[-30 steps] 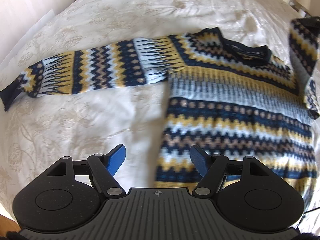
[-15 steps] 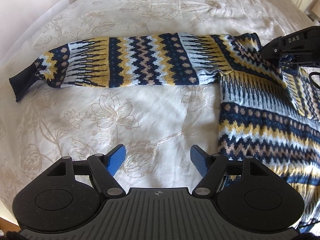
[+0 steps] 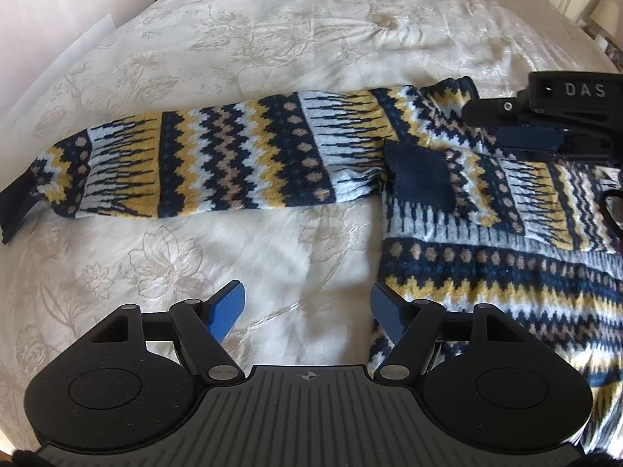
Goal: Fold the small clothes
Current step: 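Carry the held sleeve across the sweater body with the right gripper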
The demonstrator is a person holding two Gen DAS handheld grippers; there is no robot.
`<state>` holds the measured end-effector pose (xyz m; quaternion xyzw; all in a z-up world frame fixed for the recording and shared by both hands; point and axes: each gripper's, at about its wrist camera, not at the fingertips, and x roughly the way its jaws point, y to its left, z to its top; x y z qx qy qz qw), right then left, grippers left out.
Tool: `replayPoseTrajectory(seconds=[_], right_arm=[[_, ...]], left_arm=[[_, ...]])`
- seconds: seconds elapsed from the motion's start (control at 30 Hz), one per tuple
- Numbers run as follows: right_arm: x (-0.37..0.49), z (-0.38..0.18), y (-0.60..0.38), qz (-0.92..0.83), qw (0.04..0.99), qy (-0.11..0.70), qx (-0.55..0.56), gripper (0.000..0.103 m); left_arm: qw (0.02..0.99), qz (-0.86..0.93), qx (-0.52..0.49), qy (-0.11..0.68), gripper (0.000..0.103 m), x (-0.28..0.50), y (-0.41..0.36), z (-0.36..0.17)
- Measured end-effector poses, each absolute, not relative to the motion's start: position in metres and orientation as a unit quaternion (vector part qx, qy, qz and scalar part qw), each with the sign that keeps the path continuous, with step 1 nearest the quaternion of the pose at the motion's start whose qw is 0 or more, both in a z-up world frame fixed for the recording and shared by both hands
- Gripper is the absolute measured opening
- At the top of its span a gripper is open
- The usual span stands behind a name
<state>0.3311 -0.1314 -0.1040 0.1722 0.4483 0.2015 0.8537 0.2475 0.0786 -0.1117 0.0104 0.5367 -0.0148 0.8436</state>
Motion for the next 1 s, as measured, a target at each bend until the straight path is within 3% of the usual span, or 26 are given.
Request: replayPoseTrajectory(seconds=[0.1,0.47,0.53,0.87,1.0], right_arm=[[0.318,-0.105,-0.157,0.173,0.859,0.447,0.180,0.065],[0.269,-0.131,-0.259,0.055,0.857,0.487,0.159,0.067],[0.267,-0.133,-0.271,0.044,0.857,0.487,0.164,0.071],[0.282,-0.160,-0.303,0.017,0.850,0.502,0.160,0.072],[0.291,-0.176,-0.311,0.004,0.846,0.514,0.140,0.072]], left_arm=[[0.847,-0.024,0.017,0.531,0.070,0.255,0.065,-0.111],[0.849,-0.072,0.051,0.521,0.070,0.293,-0.005,-0.124],[0.848,-0.076,0.059,0.521,0.070,0.300,-0.018,-0.128],[0.835,-0.053,0.083,0.542,0.071,0.335,-0.041,-0.172],[0.835,-0.043,0.088,0.541,0.082,0.340,-0.040,-0.186]])
